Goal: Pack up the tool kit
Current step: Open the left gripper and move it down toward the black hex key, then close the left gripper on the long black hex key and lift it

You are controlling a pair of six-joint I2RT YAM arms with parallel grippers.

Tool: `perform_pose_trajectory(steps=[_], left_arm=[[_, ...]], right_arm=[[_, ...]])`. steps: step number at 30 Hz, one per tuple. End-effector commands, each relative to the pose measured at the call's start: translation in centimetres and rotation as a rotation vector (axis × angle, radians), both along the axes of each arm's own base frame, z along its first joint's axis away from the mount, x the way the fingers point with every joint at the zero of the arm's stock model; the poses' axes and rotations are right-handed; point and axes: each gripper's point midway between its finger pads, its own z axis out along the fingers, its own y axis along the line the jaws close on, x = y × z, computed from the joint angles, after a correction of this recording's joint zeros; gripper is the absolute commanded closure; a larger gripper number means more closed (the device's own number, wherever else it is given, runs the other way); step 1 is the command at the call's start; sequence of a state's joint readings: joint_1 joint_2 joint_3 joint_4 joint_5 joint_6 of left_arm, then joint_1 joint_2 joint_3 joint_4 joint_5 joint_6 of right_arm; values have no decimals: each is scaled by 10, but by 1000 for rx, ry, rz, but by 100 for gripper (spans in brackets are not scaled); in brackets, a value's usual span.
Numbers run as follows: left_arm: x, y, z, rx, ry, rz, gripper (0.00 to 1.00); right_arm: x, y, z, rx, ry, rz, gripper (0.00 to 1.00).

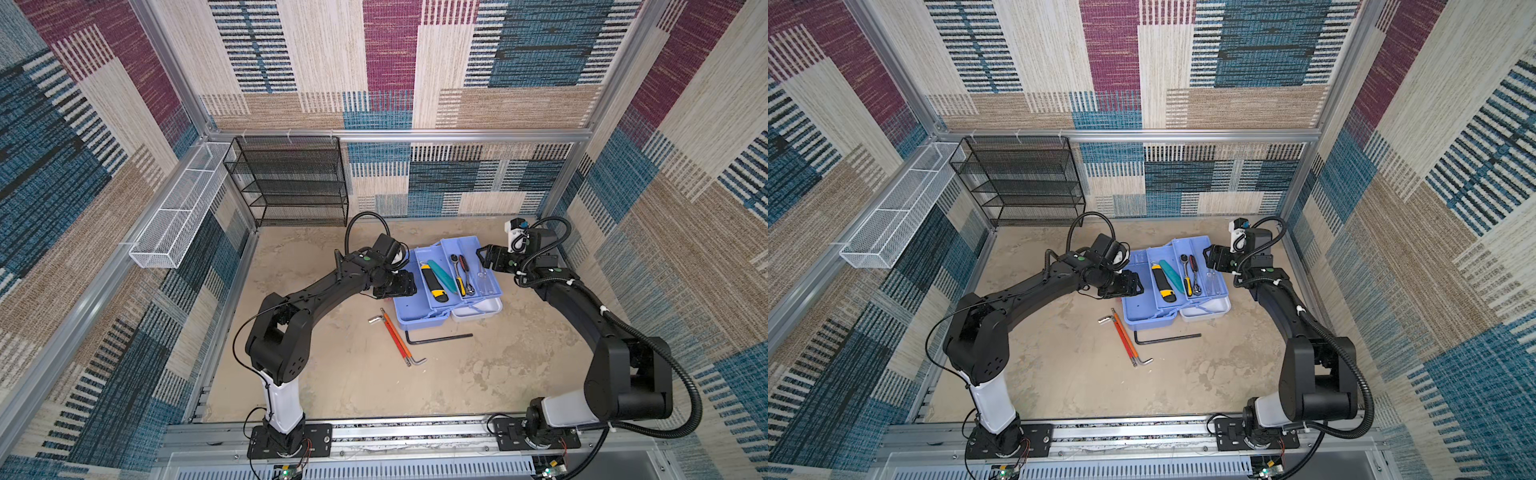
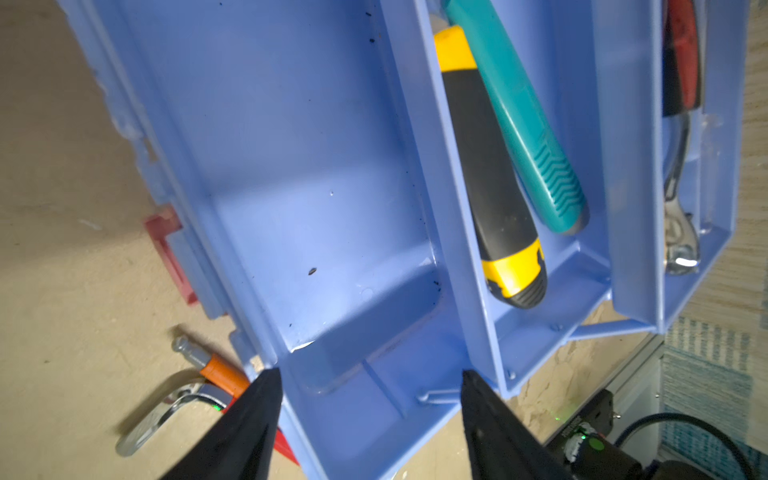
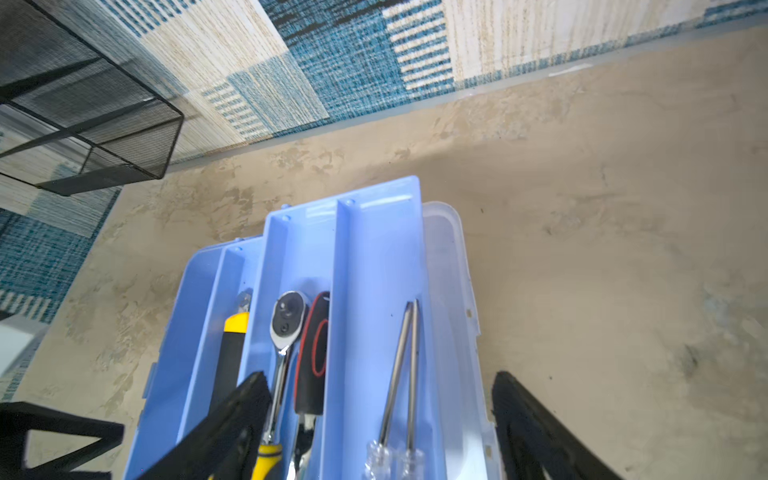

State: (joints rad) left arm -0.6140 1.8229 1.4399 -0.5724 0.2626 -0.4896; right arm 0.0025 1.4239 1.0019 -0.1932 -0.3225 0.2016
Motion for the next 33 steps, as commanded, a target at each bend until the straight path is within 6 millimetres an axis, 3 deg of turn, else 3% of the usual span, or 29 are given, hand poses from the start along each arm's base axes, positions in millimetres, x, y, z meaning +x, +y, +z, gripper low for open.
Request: perform_pose_trajectory(steps=[1, 9, 19, 27, 33], left_arm=[[-10, 2, 1, 52, -83, -103, 28], [-58, -31, -1, 166, -239, -410, 28], [-109, -78, -30, 256, -328, -743, 34], [-101, -98, -56, 282, -347, -787, 38], [-100, -101, -77, 313, -327, -821, 45]], right_arm=[[-3, -7, 1, -8, 1, -50, 14], [-10, -12, 5, -12, -10, -85, 14], [-15, -16, -7, -41, 12, -87, 13], [-15, -15, -11, -43, 18, -81, 12], [-17, -17, -9, -57, 11, -84, 12]])
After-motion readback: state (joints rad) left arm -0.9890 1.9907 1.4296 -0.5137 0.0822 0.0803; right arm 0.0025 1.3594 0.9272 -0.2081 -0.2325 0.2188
